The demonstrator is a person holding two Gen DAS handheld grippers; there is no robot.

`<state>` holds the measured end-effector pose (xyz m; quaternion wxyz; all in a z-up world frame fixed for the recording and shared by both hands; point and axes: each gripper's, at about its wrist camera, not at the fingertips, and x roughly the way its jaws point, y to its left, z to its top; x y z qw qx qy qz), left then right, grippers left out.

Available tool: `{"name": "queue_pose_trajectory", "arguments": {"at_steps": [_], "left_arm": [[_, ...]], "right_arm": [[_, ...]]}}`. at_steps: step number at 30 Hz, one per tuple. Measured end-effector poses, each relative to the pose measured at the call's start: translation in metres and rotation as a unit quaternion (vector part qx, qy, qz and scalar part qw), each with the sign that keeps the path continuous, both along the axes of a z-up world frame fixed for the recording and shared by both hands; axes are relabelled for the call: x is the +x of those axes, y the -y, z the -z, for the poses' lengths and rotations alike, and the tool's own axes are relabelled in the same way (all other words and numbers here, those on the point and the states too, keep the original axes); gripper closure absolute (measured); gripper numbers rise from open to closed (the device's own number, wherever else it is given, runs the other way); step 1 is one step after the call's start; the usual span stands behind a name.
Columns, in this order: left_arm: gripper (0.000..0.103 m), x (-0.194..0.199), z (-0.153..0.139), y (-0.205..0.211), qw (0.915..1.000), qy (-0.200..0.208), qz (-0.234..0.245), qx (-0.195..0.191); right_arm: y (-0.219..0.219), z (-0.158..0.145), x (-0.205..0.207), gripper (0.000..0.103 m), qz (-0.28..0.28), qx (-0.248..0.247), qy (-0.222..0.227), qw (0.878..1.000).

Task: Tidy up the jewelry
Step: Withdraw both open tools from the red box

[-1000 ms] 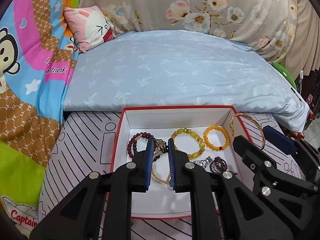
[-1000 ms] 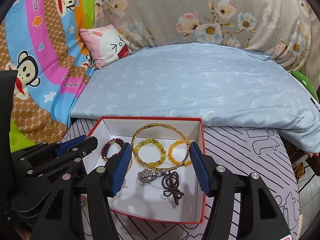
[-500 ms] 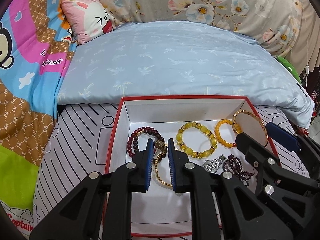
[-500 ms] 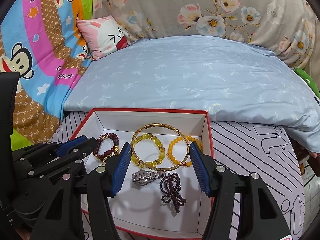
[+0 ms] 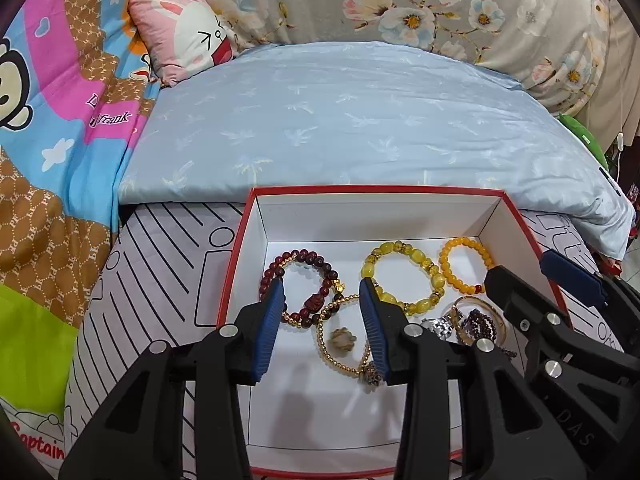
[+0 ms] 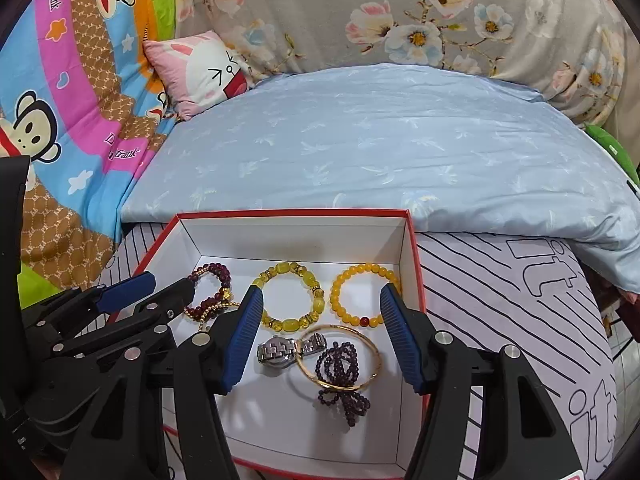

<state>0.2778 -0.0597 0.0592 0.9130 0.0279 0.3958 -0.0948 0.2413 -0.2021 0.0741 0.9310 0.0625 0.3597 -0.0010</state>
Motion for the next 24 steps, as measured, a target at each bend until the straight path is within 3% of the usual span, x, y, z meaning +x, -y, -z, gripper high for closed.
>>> {"name": "queue_pose_trajectory", "arguments": {"at_steps": [9, 24], "left_arm": [[0.066, -0.023, -0.016, -0.002, 1.0, 0.008, 0.003, -0.004], [0.066, -0.09, -0.044, -0.006, 0.9996, 0.025, 0.009, -0.011]], "right_arm": [[0.002, -0.012, -0.025, 0.044, 0.006, 0.009, 0.008, 1.0], [0.004, -0.039, -0.099, 0.039, 0.031, 0.011, 0.029, 0.999]]}}
